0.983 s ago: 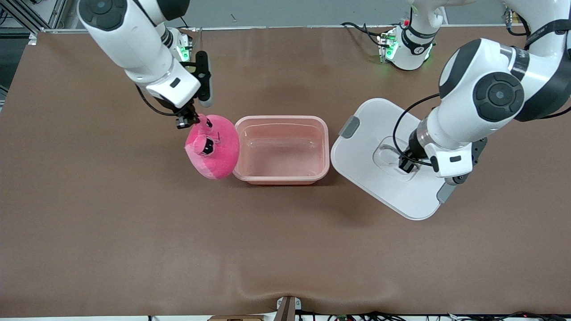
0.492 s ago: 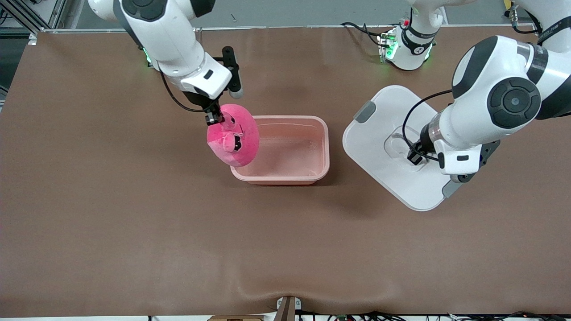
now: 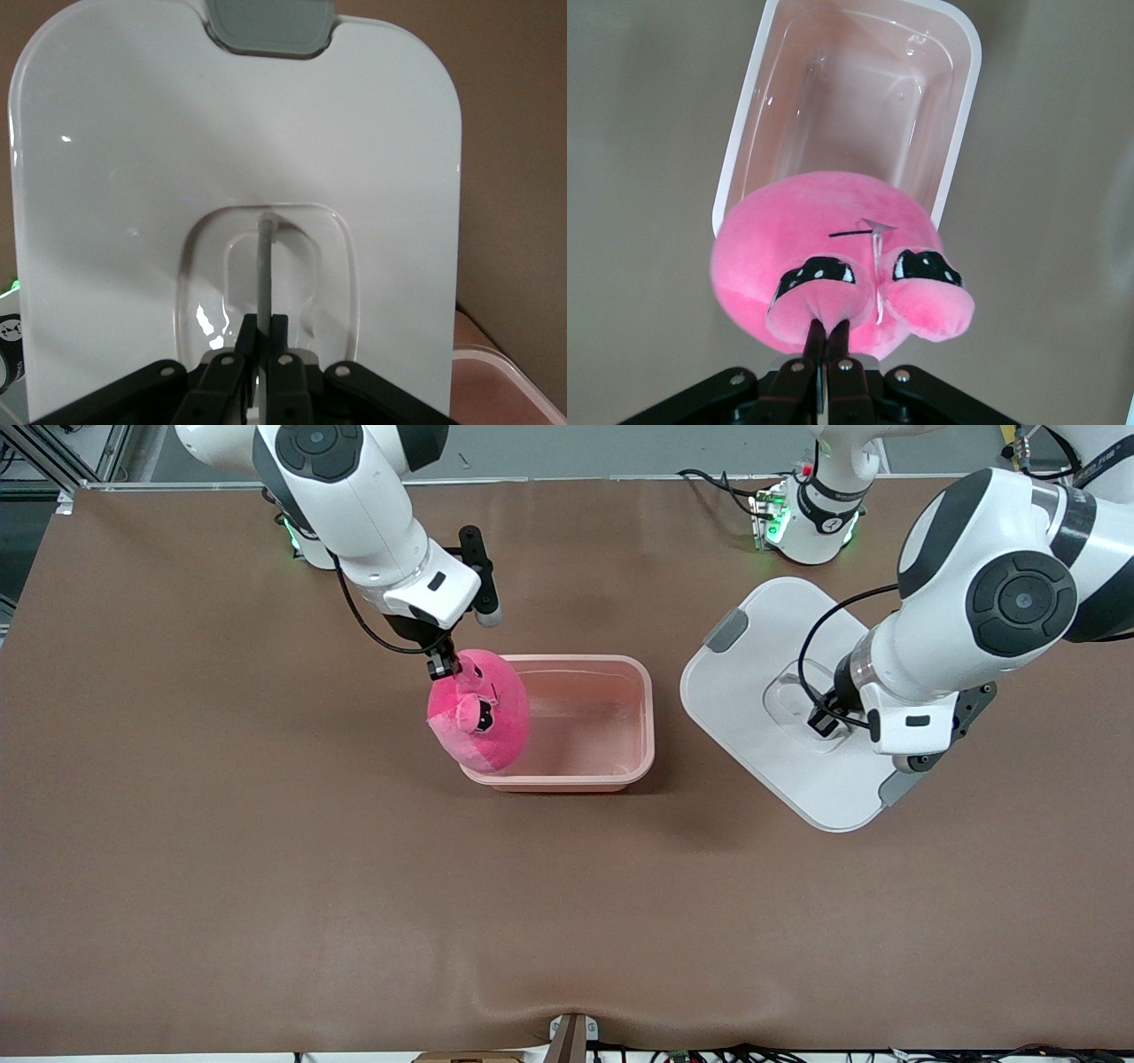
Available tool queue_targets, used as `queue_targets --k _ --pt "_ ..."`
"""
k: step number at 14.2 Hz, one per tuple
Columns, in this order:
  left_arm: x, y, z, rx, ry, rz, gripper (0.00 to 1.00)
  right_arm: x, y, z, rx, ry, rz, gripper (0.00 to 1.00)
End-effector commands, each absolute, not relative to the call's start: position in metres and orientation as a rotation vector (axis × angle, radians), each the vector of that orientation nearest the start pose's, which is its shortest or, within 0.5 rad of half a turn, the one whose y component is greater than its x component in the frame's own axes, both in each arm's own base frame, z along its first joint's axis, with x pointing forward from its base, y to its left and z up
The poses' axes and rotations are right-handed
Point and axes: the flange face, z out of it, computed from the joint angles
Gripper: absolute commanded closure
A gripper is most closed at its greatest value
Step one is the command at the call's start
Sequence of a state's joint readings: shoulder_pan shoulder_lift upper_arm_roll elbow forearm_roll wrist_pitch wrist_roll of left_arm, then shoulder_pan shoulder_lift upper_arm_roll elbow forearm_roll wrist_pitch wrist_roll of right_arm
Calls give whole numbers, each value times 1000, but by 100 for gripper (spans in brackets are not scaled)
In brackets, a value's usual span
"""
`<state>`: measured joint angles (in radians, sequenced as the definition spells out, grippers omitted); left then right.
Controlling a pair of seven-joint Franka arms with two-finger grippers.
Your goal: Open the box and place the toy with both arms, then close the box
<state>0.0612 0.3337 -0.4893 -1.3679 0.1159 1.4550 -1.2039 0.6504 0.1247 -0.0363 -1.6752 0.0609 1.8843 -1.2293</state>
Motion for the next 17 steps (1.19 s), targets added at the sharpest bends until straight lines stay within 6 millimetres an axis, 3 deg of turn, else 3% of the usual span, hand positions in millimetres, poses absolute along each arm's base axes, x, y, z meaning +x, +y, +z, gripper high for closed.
queue_targets --k 1,8,10,14,17 --pt "590 -198 539 -2808 -1097 275 100 494 357 533 1915 2497 165 100" --pt "593 -189 540 -2857 -991 286 100 492 363 533 1913 2507 178 100" --pt "597 -175 540 -2848 -1025 289 100 495 364 525 1917 2508 160 100" --pt "598 -174 540 -2861 -1000 290 100 495 365 524 1917 2508 172 100" --pt "598 -172 540 -2874 -966 291 100 499 368 514 1920 2510 154 100"
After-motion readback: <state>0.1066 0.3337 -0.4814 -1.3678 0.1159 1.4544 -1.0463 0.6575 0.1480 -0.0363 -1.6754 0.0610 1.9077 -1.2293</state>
